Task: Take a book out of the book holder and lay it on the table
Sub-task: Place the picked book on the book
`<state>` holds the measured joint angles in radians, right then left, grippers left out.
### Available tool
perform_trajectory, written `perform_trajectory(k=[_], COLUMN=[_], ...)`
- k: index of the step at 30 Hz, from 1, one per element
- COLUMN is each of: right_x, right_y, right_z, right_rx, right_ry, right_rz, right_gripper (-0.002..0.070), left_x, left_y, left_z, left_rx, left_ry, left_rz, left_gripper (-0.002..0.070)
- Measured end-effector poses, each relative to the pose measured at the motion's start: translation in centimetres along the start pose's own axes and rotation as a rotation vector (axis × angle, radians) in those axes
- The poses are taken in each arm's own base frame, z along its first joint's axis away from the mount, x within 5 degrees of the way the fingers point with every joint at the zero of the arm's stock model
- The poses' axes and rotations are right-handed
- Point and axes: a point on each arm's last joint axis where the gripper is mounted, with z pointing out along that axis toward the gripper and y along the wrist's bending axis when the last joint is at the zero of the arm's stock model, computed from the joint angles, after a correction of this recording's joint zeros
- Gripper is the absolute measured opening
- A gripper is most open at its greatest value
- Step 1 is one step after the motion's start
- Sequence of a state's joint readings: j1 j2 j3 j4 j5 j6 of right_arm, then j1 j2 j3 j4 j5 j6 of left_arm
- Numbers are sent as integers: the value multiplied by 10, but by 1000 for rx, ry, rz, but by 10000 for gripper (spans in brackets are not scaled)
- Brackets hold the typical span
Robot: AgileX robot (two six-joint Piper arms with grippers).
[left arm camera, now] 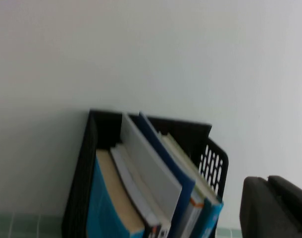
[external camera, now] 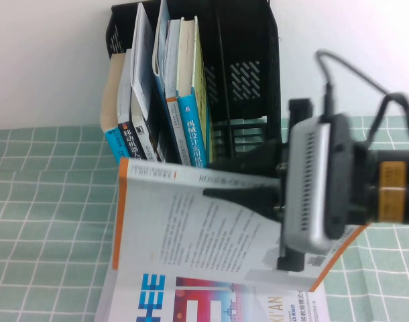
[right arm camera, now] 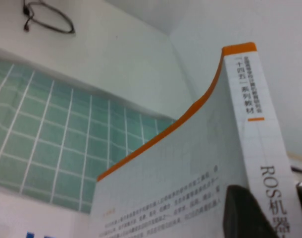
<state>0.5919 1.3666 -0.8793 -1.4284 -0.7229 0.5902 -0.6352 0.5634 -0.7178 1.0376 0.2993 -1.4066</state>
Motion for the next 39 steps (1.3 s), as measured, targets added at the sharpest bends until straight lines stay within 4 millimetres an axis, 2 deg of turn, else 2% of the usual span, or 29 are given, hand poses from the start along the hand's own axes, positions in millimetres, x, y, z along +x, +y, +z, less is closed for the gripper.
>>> perform_trajectory(k=[4, 7, 13, 17, 25, 34, 39], right_x=[21, 29, 31, 28, 34, 45, 40], right_y=[-1, -7, -22, -23, -17, -23, -22], right_z=[20, 33, 47, 51, 51, 58, 63], right_rx=[-46, -56, -60, -91, -168, -112, -85], right_ry=[42, 54, 56, 75, 149, 207, 216], right_rz=[-49, -97, -163, -253, -344, -338, -366], right_gripper=[167, 167, 167, 167, 167, 167, 167], left_x=[33, 49, 68, 78, 79, 79, 78], left_y=[14, 22, 25, 22, 20, 18, 17], left_z=[-5, -8, -11, -11, -11, -11, -11], left_rx=[-31, -53, -14, 49, 90, 113, 131], left_ry=[90, 125, 159, 182, 176, 169, 165], left_rz=[-91, -154, -245, -254, -221, -186, -169], left_gripper=[-3, -3, -3, -3, -3, -3, -3])
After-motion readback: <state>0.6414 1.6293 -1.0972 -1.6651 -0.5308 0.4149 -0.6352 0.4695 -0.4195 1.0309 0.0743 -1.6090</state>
